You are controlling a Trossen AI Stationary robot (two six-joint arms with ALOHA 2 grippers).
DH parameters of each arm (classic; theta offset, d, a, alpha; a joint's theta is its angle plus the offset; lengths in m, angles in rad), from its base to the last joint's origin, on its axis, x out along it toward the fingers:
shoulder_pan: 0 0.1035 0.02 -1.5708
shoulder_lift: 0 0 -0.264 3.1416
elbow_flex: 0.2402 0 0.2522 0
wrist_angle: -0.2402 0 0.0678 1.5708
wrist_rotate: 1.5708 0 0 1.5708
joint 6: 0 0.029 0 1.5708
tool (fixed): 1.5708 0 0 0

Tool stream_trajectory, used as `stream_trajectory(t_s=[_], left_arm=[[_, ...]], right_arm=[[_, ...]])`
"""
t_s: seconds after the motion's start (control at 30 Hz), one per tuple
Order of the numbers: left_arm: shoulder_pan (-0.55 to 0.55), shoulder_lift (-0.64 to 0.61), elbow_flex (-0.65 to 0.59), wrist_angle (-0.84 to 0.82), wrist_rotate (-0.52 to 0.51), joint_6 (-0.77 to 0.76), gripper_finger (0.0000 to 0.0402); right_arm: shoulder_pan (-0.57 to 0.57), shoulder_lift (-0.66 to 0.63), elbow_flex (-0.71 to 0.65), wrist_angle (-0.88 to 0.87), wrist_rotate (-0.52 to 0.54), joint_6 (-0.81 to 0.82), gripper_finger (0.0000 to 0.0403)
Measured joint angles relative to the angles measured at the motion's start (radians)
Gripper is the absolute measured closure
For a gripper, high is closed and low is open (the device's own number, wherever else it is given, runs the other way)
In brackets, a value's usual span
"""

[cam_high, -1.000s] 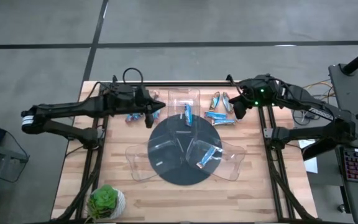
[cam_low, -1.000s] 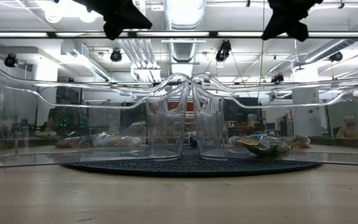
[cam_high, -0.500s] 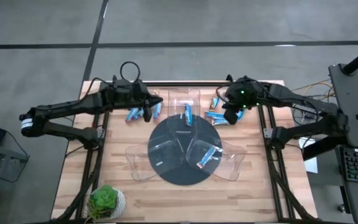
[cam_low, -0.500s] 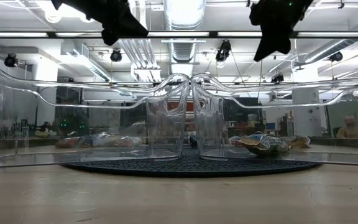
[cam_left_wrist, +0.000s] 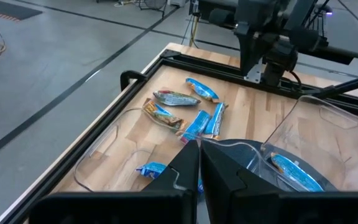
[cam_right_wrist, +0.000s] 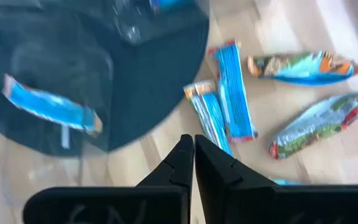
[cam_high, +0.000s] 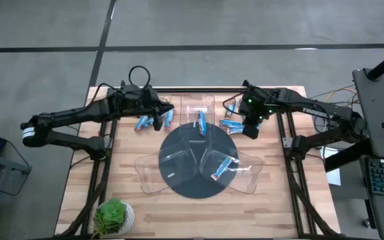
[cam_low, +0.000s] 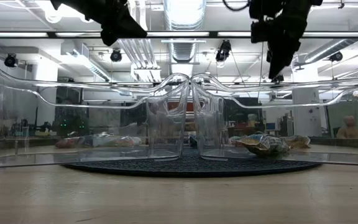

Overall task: Pick and place Granola Bars by type
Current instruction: Put the yellow granola bar into the right transparent bin

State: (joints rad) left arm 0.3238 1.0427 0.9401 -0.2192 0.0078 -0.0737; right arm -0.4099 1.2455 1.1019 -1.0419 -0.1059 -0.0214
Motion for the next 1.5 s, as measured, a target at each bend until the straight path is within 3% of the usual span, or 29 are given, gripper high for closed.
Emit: stream_trajectory(t_s=[0.47, 1.27, 1.5], left_arm=[[0.002, 0.0, 0.0, -0.008, -0.002, -0.005, 0.0401], [0.002, 0.0, -0.012, -0.016, -0.009, -0.022, 0.0401], [0.002, 0.0, -0.013, -0.025, -0.009, -0.038, 0.0401]], right_arm=[[-0.15, 0.045, -0.047, 0.006, 0.0, -0.144, 0.0394], [-0.153, 0.067, -0.312, 0.233, -0.052, -0.21, 0.0393], [-0.153, 0.096, -0.315, 0.237, -0.053, -0.196, 0.0344]])
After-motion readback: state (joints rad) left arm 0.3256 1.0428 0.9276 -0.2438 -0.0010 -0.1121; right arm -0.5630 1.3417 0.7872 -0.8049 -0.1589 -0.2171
